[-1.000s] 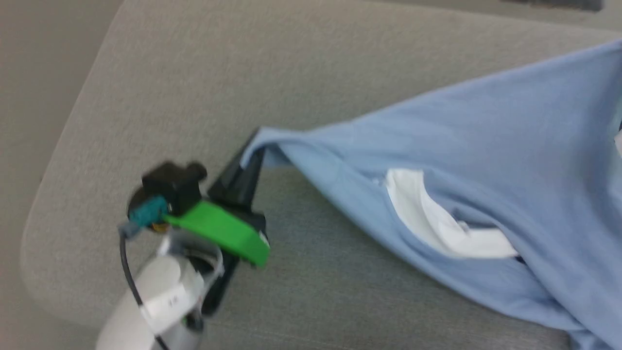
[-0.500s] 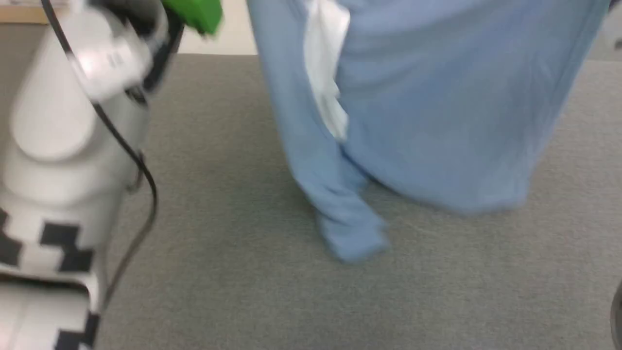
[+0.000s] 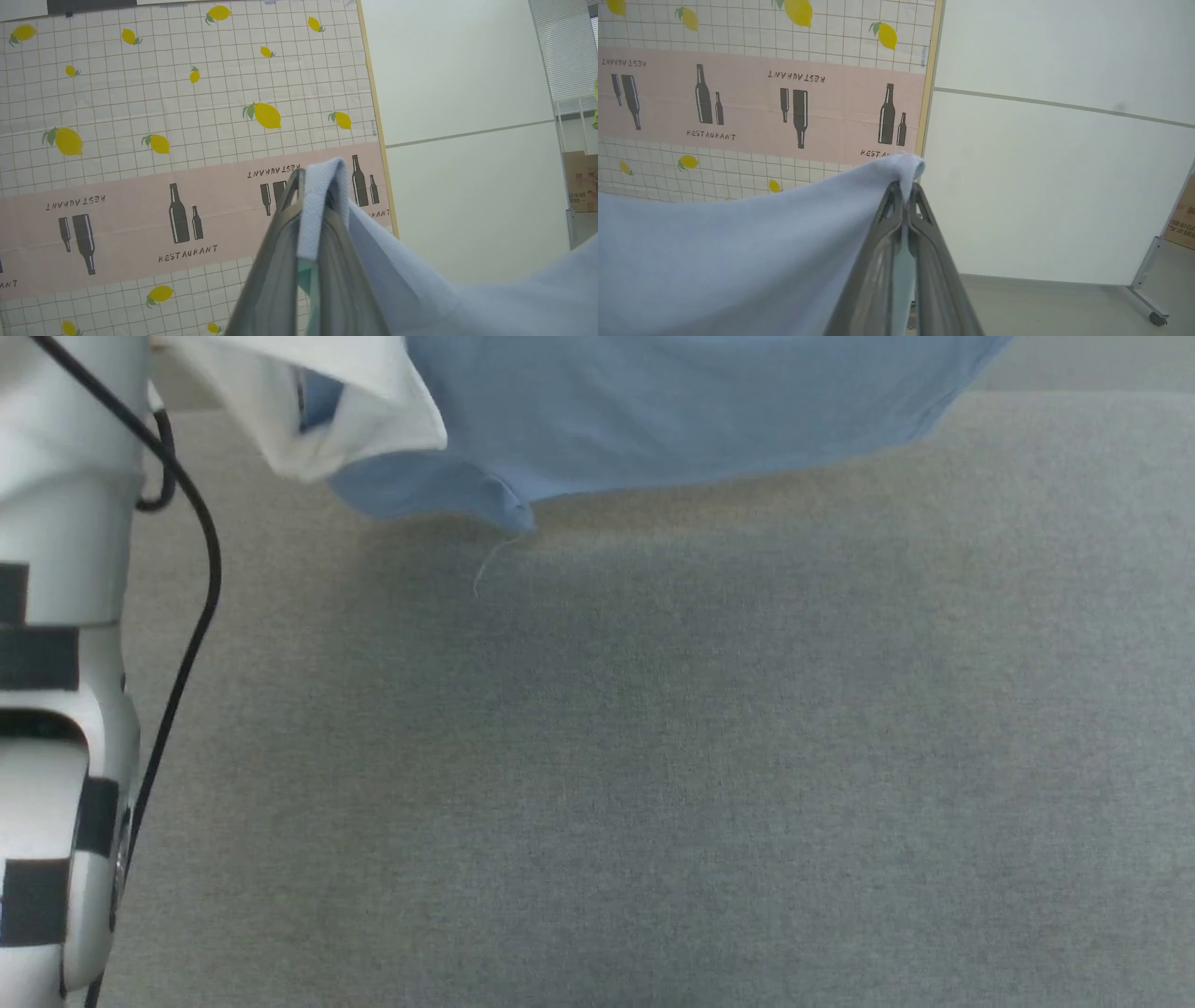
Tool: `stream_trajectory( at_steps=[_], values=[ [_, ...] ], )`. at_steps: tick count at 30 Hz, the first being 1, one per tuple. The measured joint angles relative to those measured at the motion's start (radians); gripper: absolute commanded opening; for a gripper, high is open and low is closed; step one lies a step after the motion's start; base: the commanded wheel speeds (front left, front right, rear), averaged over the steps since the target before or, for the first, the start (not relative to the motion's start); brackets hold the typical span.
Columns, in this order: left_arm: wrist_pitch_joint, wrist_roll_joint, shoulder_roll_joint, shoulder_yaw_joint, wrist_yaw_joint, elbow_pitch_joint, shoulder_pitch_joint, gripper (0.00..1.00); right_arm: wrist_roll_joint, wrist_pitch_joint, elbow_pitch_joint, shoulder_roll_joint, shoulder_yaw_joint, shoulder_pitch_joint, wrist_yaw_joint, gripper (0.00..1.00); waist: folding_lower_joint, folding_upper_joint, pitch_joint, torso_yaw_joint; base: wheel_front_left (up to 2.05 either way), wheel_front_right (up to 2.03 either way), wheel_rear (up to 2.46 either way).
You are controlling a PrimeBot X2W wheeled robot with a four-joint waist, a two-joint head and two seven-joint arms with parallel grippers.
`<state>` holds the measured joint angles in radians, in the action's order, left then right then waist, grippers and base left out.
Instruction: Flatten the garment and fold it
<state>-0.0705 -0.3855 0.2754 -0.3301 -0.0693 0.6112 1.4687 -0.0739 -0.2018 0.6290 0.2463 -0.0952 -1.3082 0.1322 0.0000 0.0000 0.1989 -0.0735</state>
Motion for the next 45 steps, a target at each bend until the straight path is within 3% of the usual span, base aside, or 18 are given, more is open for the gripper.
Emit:
stream_trajectory(
  at_steps=[10, 21, 25, 27, 35, 45],
  values=[
    [-0.101, 0.052, -0.053, -0.038, 0.002, 0.067, 0.144, 0.00, 0.069, 0.132, 0.096, 0.045, 0.013, -0.162, 0.000, 0.00, 0.0000, 0.0000, 0.144, -0.012, 0.00, 0.00, 0.00],
    [-0.186, 0.095, -0.097, -0.022, 0.052, 0.049, 0.274, 0.00, 0.146, 0.379, 0.152, 0.062, 0.066, -0.329, 0.000, 0.00, 0.0001, 0.0000, 0.295, 0.007, 0.00, 0.00, 0.00],
    [-0.187, 0.096, -0.103, 0.001, 0.040, -0.013, 0.274, 0.00, 0.147, 0.408, 0.172, 0.087, 0.096, -0.386, 0.000, 0.00, 0.0001, 0.0000, 0.353, 0.018, 0.00, 0.00, 0.00],
    [-0.188, 0.097, -0.098, 0.015, -0.001, -0.067, 0.258, 0.00, 0.130, 0.433, 0.189, 0.129, 0.126, -0.400, 0.000, 0.00, 0.0001, 0.0000, 0.418, 0.029, 0.00, 0.00, 0.00],
    [-0.187, 0.032, -0.054, -0.023, -0.053, -0.173, 0.096, 0.00, 0.007, 0.455, 0.131, 0.221, 0.193, -0.309, 0.000, 0.00, 0.0002, 0.0000, 0.500, 0.053, 0.00, 0.00, 0.00],
    [-0.062, -0.133, 0.071, -0.068, -0.054, -0.526, -0.222, 0.00, -0.280, 0.439, -0.163, 0.375, 0.200, 0.044, 0.000, 0.00, 0.0001, 0.0000, 0.465, 0.066, 0.00, 0.00, 0.00]
  ],
)
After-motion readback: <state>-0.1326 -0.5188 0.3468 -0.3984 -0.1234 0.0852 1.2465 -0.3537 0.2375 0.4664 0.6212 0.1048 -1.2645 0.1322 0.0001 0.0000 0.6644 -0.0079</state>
